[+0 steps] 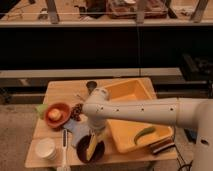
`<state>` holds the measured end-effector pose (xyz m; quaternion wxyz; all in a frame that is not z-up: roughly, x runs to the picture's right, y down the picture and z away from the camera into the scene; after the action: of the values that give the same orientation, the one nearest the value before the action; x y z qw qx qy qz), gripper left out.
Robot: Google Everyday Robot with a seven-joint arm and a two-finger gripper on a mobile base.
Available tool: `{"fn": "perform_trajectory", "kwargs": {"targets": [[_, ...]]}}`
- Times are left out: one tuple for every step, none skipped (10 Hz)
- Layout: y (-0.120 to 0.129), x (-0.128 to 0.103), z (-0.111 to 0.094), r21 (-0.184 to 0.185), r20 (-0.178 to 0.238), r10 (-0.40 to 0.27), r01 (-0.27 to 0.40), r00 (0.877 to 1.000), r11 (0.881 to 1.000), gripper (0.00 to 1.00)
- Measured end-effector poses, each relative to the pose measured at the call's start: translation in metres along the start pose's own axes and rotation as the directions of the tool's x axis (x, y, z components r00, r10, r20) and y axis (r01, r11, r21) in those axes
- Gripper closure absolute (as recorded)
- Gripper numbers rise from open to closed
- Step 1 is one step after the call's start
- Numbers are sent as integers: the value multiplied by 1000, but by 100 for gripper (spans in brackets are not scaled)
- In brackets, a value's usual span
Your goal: Place banana in tray
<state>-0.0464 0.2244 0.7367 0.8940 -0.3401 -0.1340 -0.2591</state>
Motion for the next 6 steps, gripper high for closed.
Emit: {"fn": "perform_trajectory", "kwargs": {"targets": [[0, 0, 0, 1, 0, 0, 0, 1000, 1000, 65], [0, 0, -1, 2, 2, 2, -2, 1000, 1000, 65], [0, 1, 0, 2, 5, 1, -1, 1000, 1000, 65], [-1, 0, 0, 4, 10, 0, 0, 1000, 1000, 65], [-1, 1, 0, 6, 13, 0, 0, 1000, 1000, 65], [-1, 0, 0, 8, 14, -1, 1, 1000, 1000, 65]]}}
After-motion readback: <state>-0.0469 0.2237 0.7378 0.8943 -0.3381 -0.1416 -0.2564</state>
